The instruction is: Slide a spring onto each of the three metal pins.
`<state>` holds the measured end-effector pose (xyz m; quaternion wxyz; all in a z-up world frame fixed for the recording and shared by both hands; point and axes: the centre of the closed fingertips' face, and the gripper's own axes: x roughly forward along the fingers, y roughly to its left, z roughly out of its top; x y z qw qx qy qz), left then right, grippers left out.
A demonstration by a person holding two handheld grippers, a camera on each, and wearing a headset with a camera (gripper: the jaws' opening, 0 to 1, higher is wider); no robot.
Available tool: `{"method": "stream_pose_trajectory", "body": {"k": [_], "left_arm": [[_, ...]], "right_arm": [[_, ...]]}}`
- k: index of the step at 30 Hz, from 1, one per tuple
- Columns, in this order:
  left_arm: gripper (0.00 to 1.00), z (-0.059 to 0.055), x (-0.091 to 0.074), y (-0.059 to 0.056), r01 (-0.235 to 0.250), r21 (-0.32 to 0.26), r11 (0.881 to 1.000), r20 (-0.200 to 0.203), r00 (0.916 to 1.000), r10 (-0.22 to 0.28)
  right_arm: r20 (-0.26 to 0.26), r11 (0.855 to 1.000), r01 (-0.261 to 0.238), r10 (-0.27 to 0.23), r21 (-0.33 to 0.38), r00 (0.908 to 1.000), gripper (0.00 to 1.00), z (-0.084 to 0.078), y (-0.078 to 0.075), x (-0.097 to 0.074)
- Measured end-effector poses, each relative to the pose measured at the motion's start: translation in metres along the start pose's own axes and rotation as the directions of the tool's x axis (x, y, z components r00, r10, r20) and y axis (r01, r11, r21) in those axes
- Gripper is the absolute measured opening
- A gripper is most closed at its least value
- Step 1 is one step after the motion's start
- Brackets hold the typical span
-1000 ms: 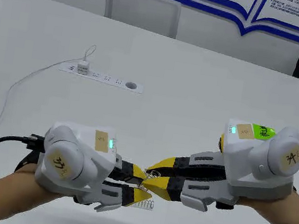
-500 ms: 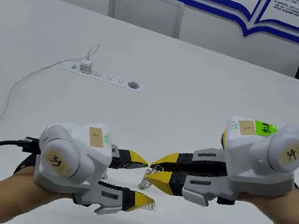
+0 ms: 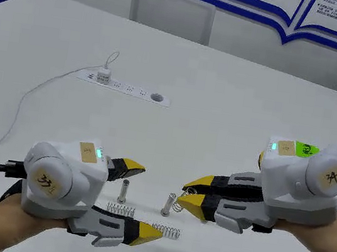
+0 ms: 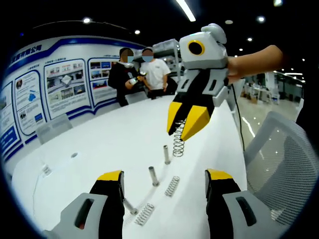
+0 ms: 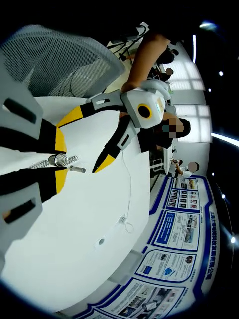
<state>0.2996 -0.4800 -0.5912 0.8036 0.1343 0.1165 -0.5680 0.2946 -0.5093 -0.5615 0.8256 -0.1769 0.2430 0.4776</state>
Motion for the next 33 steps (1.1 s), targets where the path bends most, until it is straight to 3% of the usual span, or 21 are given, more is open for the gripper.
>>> {"method": "stream_pose_trajectory", "body": {"k": [10, 15, 18, 20, 27, 33], "left_arm": [[0.84, -0.008, -0.015, 0.026, -0.111, -0.061, 0.992, 0.006, 0.9937, 0.112], [0.91, -0.015, -0.027, 0.033, -0.154, -0.078, 0.985, 0.004, 0.9880, 0.154], [0.91, -0.014, -0.038, 0.045, -0.218, -0.120, 0.969, 0.059, 0.9723, 0.226], [0.92, -0.017, -0.043, 0.049, -0.237, -0.152, 0.959, 0.056, 0.9672, 0.248], [0.97, -0.026, -0.049, 0.053, -0.263, -0.158, 0.952, 0.036, 0.9619, 0.271], [0.98, -0.029, -0.050, 0.049, -0.263, -0.179, 0.948, 0.030, 0.9616, 0.273]], "right_arm": [[-0.014, 0.995, 0.075, -0.074, 0.058, 0.9971, 0.11, -0.016, -0.021, -0.006], [-0.024, 0.986, 0.143, -0.141, 0.082, 0.9897, 0.11, -0.025, -0.038, -0.015], [-0.033, 0.977, 0.180, -0.177, 0.112, 0.9836, 0.11, -0.032, -0.048, -0.021], [-0.045, 0.973, 0.196, -0.192, 0.118, 0.9803, 0.11, -0.037, -0.055, -0.023], [-0.060, 0.955, 0.253, -0.247, 0.152, 0.9672, 0.11, -0.044, -0.073, -0.032], [-0.084, 0.941, 0.291, -0.281, 0.174, 0.9562, 0.11, -0.053, -0.083, -0.033]]}}
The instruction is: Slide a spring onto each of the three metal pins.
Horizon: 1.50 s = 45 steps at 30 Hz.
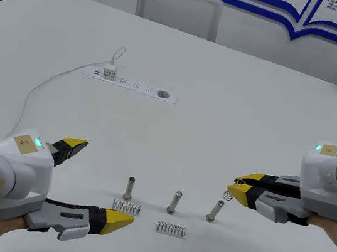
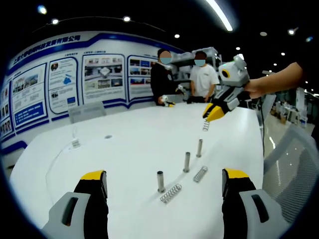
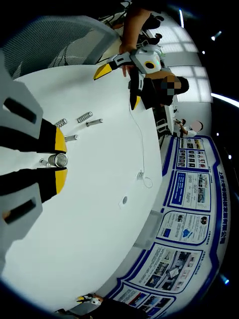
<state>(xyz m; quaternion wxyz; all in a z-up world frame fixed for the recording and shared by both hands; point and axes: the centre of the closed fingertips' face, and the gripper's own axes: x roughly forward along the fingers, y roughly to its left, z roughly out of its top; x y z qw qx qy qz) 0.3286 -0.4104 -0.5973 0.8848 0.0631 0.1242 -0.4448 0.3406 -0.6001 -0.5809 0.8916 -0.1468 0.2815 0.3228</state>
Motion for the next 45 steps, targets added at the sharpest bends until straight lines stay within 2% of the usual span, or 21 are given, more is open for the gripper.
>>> {"method": "stream_pose_trajectory", "body": {"k": [11, 18, 27, 33, 45], "left_arm": [[1.00, -0.006, -0.001, -0.001, -0.005, -0.026, 1.000, -0.019, 0.9998, 0.004], [1.00, -0.010, -0.005, -0.001, -0.009, -0.030, 1.000, -0.038, 0.9993, 0.008], [1.00, -0.011, -0.004, 0.002, -0.023, -0.046, 0.999, -0.039, 0.9990, 0.022], [1.00, -0.012, -0.003, 0.001, -0.017, -0.044, 0.999, -0.049, 0.9987, 0.015], [0.99, -0.014, -0.001, 0.005, -0.024, -0.051, 0.998, -0.058, 0.9981, 0.021]], "right_arm": [[-0.030, 0.997, 0.034, -0.032, 0.068, 0.9990, 0.11, -0.014, -0.009, 0.013], [-0.049, 0.994, 0.031, -0.025, 0.109, 0.9985, 0.11, -0.021, -0.013, 0.023], [-0.082, 0.995, 0.019, -0.011, 0.095, 0.9965, 0.11, -0.028, -0.009, 0.031], [-0.103, 0.995, 0.025, -0.014, 0.099, 0.9946, 0.11, -0.034, -0.009, 0.039], [-0.141, 0.996, 0.018, -0.006, 0.087, 0.9900, 0.11, -0.050, -0.008, 0.050]]}}
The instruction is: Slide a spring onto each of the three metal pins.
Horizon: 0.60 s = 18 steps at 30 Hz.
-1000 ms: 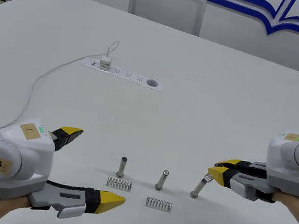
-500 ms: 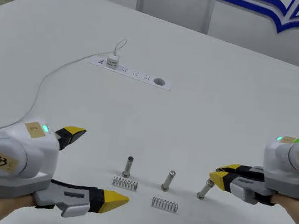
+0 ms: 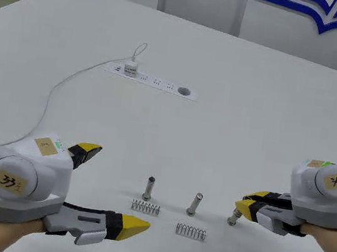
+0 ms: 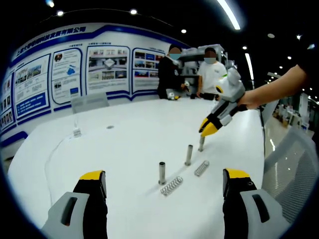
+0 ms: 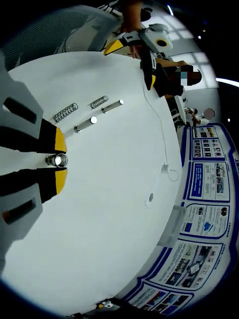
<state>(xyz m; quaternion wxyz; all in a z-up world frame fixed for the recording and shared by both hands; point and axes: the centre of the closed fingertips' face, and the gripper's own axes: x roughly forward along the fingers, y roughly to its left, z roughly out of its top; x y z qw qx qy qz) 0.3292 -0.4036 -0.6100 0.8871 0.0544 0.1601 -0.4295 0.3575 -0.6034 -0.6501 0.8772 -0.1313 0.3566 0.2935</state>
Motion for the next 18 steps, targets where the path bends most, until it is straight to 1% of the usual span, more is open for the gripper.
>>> {"method": "stream_pose_trajectory", "body": {"k": [5, 8, 13, 18], "left_arm": [[0.99, -0.003, 0.000, -0.001, 0.003, 0.002, 1.000, -0.013, 0.9999, -0.003], [0.99, -0.004, 0.000, -0.001, 0.003, 0.000, 1.000, -0.015, 0.9999, -0.003], [0.99, -0.006, 0.000, 0.001, 0.002, 0.002, 1.000, -0.024, 0.9997, -0.001], [0.98, -0.005, 0.001, 0.002, 0.000, 0.000, 1.000, -0.023, 0.9997, 0.000]], "right_arm": [[-0.017, 1.000, -0.001, 0.001, 0.008, 0.9999, 0.11, -0.008, -0.001, 0.006], [-0.010, 1.000, 0.012, -0.012, -0.002, 0.9999, 0.11, -0.008, -0.002, 0.007], [-0.022, 1.000, 0.007, -0.006, 0.003, 0.9997, 0.11, -0.011, -0.003, 0.010], [-0.031, 1.000, 0.003, -0.003, 0.002, 0.9995, 0.11, -0.013, -0.002, 0.012]]}}
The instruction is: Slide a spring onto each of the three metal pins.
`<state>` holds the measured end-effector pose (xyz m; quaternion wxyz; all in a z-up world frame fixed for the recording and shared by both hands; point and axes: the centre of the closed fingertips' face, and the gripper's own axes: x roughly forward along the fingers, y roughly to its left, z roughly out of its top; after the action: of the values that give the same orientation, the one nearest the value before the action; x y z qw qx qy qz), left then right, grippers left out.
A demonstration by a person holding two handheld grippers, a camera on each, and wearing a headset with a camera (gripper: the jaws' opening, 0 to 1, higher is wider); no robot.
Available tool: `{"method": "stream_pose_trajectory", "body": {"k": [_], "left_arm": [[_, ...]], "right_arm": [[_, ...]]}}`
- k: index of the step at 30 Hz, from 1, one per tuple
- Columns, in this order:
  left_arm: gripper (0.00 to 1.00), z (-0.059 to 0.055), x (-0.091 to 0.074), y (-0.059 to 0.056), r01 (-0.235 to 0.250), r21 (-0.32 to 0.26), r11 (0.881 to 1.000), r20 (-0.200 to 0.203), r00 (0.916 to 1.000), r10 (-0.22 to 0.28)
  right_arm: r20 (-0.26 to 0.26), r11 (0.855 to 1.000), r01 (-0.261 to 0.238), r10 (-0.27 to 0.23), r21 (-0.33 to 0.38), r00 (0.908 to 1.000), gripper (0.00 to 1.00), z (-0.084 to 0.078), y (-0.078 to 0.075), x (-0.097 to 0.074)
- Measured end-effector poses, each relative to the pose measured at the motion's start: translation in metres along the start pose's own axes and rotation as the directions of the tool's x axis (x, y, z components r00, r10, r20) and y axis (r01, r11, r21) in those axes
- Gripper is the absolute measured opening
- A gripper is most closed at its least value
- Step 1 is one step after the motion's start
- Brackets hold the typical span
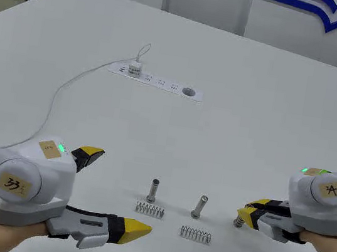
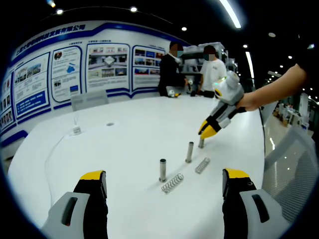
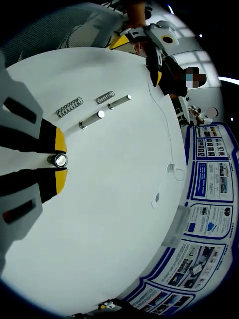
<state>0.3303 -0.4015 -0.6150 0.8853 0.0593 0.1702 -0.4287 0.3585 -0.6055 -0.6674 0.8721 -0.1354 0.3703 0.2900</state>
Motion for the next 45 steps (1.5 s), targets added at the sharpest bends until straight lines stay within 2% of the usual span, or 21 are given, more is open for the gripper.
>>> {"method": "stream_pose_trajectory", "body": {"k": [14, 19, 26, 30, 34, 39, 45], "left_arm": [[0.98, -0.005, -0.002, 0.001, -0.002, 0.000, 1.000, -0.018, 0.9998, 0.002], [0.98, -0.005, -0.002, 0.000, -0.004, -0.001, 1.000, -0.019, 0.9998, 0.004], [0.97, -0.004, 0.000, -0.002, 0.002, 0.004, 1.000, -0.020, 0.9998, -0.002], [0.97, 0.000, 0.001, -0.005, 0.010, 0.005, 1.000, -0.010, 0.9999, -0.010], [0.97, 0.001, 0.002, -0.007, 0.015, 0.011, 1.000, -0.009, 0.9998, -0.015], [0.97, 0.001, 0.002, -0.008, 0.020, 0.016, 1.000, -0.013, 0.9997, -0.020], [0.97, 0.002, 0.000, -0.010, 0.025, 0.020, 0.999, -0.009, 0.9996, -0.025]], "right_arm": [[0.003, 1.000, 0.007, -0.007, 0.009, 1.0000, 0.12, -0.002, 0.000, 0.004], [-0.001, 1.000, -0.007, 0.007, 0.007, 1.0000, 0.12, -0.002, 0.003, 0.004], [0.012, 1.000, 0.010, -0.010, -0.002, 0.9999, 0.17, 0.000, -0.001, -0.005], [0.053, 1.000, 0.028, -0.028, 0.004, 0.9982, 0.19, 0.010, -0.004, -0.015], [0.093, 0.999, 0.034, -0.032, -0.018, 0.9952, 0.20, 0.021, 0.001, -0.025], [0.127, 0.998, 0.020, -0.012, -0.067, 0.9918, 0.20, 0.033, 0.016, -0.034], [0.129, 0.993, -0.017, 0.033, -0.118, 0.9912, 0.20, 0.037, 0.035, -0.033]]}}
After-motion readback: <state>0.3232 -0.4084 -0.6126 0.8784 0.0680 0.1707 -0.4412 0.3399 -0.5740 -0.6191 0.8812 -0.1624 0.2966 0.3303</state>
